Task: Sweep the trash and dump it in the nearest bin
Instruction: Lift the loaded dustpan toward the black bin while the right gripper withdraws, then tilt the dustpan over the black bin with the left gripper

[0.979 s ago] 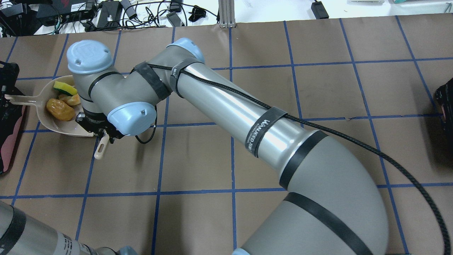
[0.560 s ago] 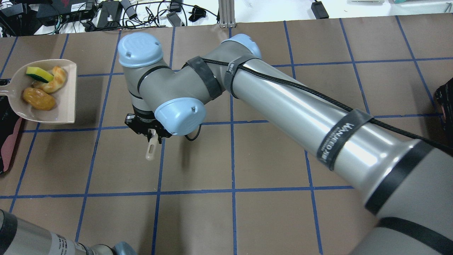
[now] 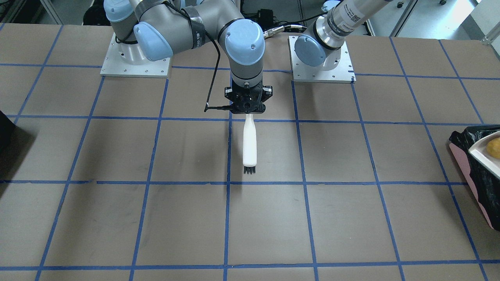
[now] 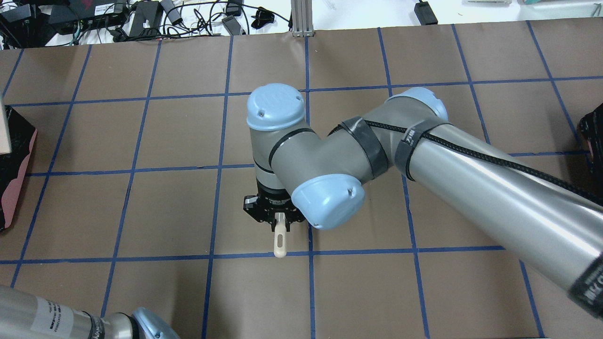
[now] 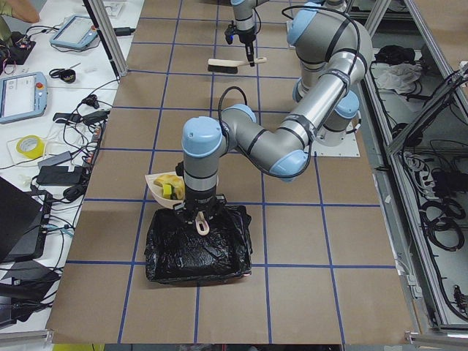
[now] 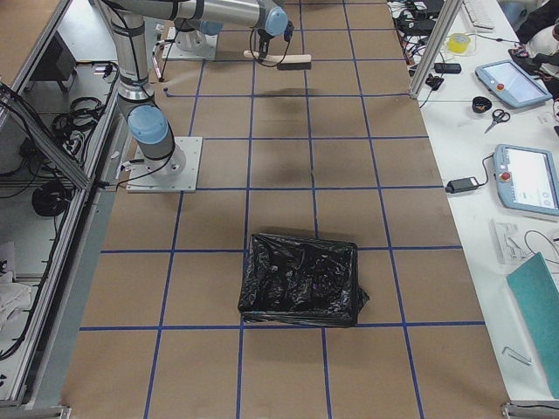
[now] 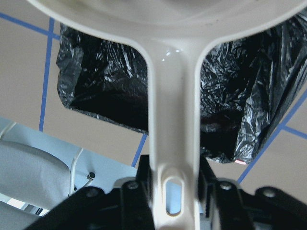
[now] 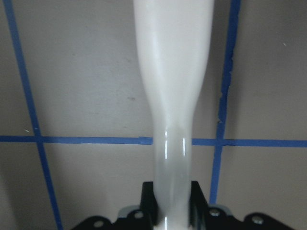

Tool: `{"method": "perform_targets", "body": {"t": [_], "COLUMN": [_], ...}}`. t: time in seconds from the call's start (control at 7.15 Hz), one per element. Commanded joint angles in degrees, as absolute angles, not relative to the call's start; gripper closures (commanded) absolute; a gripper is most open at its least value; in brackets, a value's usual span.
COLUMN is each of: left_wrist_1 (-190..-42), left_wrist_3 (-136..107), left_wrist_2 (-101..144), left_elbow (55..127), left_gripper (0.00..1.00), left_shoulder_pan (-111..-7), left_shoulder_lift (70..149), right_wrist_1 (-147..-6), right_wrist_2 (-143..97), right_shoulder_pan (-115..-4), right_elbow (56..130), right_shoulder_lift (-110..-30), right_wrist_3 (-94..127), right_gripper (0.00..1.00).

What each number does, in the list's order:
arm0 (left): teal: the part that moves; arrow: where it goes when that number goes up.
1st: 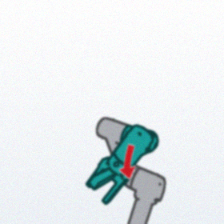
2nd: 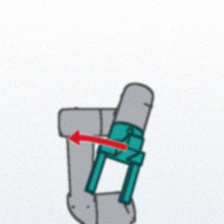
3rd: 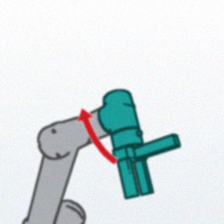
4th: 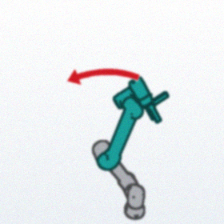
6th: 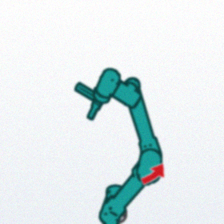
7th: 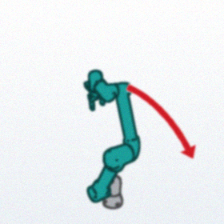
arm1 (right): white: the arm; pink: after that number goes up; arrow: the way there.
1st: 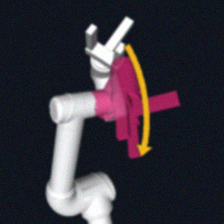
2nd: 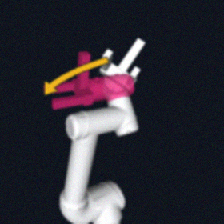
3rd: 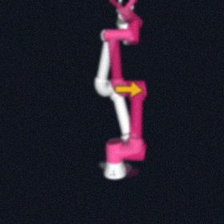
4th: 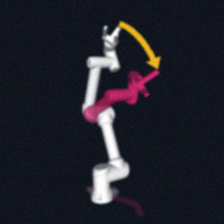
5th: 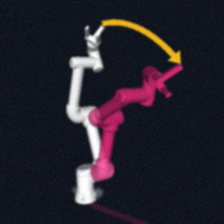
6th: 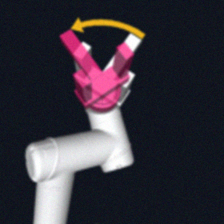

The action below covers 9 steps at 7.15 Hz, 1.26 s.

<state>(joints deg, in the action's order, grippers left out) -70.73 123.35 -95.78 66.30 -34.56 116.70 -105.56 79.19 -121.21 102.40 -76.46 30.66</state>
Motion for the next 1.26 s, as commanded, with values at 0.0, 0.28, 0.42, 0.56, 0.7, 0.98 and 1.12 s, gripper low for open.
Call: {"method": "perform_targets", "body": {"t": [0.0, 0.28, 0.42, 0.56, 0.7, 0.98, 1.12], "left_wrist_1": [-71.1, -70.49, -67.36, -63.23, -59.45, -47.53, -41.37], "left_wrist_3": [123.4, 123.4, 122.7, 120.43, 119.89, 121.02, 126.25], "left_wrist_2": [-94.67, -94.39, -94.39, -94.39, -94.39, -95.27, -97.97], "left_elbow": [61.8, 58.29, 57.66, 58.0, 59.14, 65.88, 68.96], "left_gripper": [1.0, 1.0, 1.0, 1.0, 1.0, 1.0, 1.0], "left_shoulder_pan": [-29.11, -27.87, -27.6, -27.6, -28.03, -29.7, -31.36], "left_shoulder_lift": [120.39, 124.0, 125.49, 126.64, 126.82, 125.69, 125.07], "right_wrist_1": [-105.38, -105.56, -105.56, -105.99, -106.08, -106.0, -106.0], "right_wrist_2": [81.64, 82.18, 81.83, 81.13, 81.91, 81.83, 81.91], "right_shoulder_pan": [-121.2, -121.38, -121.99, -122.78, -123.91, -124.63, -125.41], "right_elbow": [110.27, 115.73, 117.23, 116.9, 116.89, 117.42, 117.33], "right_shoulder_lift": [-79.79, -83.13, -84.45, -84.55, -84.46, -83.85, -83.76], "right_wrist_3": [30.15, 29.62, 30.14, 31.45, 32.51, 32.17, 32.26], "right_gripper": [1.0, 1.0, 1.0, 1.0, 1.0, 1.0, 1.0]}}
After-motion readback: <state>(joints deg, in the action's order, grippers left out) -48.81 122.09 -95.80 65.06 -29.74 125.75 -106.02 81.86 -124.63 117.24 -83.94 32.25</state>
